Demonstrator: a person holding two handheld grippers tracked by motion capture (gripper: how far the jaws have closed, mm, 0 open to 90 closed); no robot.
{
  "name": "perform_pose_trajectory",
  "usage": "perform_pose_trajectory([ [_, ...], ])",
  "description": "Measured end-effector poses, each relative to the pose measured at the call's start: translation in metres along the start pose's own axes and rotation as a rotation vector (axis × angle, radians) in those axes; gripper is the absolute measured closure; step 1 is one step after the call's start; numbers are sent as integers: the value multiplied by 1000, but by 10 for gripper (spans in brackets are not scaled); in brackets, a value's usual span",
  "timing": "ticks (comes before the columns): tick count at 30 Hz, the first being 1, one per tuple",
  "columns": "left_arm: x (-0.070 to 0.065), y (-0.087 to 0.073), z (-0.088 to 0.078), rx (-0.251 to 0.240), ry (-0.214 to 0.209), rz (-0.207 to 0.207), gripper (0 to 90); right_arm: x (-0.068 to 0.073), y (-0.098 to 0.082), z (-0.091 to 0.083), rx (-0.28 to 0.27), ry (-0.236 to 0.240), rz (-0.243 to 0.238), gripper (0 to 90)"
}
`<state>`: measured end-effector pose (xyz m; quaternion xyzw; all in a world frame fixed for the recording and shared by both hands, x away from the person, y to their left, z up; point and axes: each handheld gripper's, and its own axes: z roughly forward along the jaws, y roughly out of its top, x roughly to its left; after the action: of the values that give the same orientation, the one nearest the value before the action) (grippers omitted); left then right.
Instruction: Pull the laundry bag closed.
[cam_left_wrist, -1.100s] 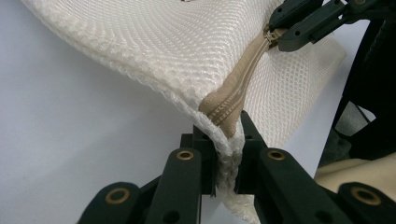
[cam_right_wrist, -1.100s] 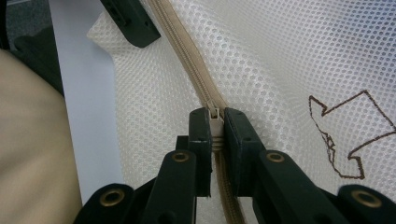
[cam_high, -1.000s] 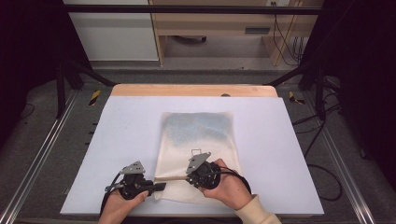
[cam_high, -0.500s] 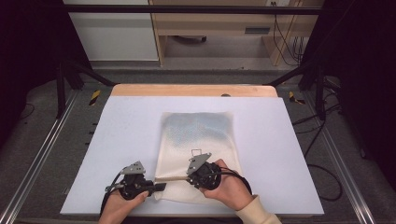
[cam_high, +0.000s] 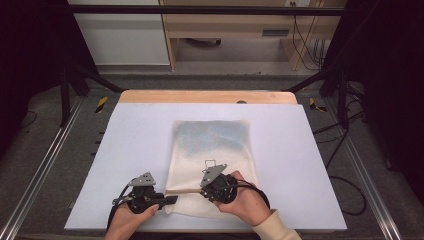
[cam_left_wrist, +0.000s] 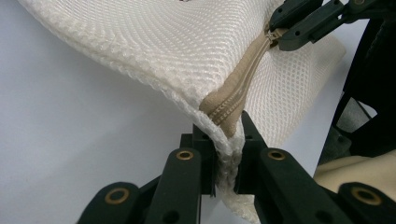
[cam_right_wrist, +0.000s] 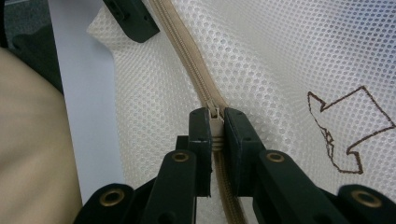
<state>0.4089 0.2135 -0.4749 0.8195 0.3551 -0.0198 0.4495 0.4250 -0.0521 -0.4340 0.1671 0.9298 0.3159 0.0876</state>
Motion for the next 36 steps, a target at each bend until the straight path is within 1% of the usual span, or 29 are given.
perform_pose_trajectory([
  [9, -1, 0, 1, 7, 5, 10, 821, 1, -1, 0, 5, -4, -1, 822],
  [11, -1, 0, 1, 7, 4, 13, 821, 1, -1, 0, -1, -3, 6, 821],
  [14, -1, 0, 1, 7, 1, 7, 821, 0, -2, -1, 5, -4, 1, 821],
  [18, 0, 1, 0, 4, 4, 7, 821, -1, -4, -2, -2, -8, 19, 822],
  [21, -1, 1, 1, 6, 7, 15, 821, -2, -7, -3, 4, -10, 15, 821],
  [27, -2, 0, 1, 6, 9, 12, 821, -2, -8, -4, -2, -3, 11, 821],
  [29, -2, 0, 1, 8, 11, 12, 821, -2, -9, -5, 4, -10, 11, 821],
  [30, -2, 0, 1, 7, 12, 14, 821, -2, -10, -5, 3, -14, 19, 821],
  [31, -2, 0, 0, 5, 8, 12, 821, -2, -11, -6, 5, -12, 13, 822],
  [32, -2, 1, 0, 4, 7, 14, 821, -2, -11, -7, -3, -13, 17, 821],
  [34, -1, 1, 0, 5, 5, 14, 821, -2, -12, -9, 0, -19, 18, 821],
  [36, -1, 1, 1, 7, 5, 10, 821, -3, -13, -10, -7, -15, 21, 822],
])
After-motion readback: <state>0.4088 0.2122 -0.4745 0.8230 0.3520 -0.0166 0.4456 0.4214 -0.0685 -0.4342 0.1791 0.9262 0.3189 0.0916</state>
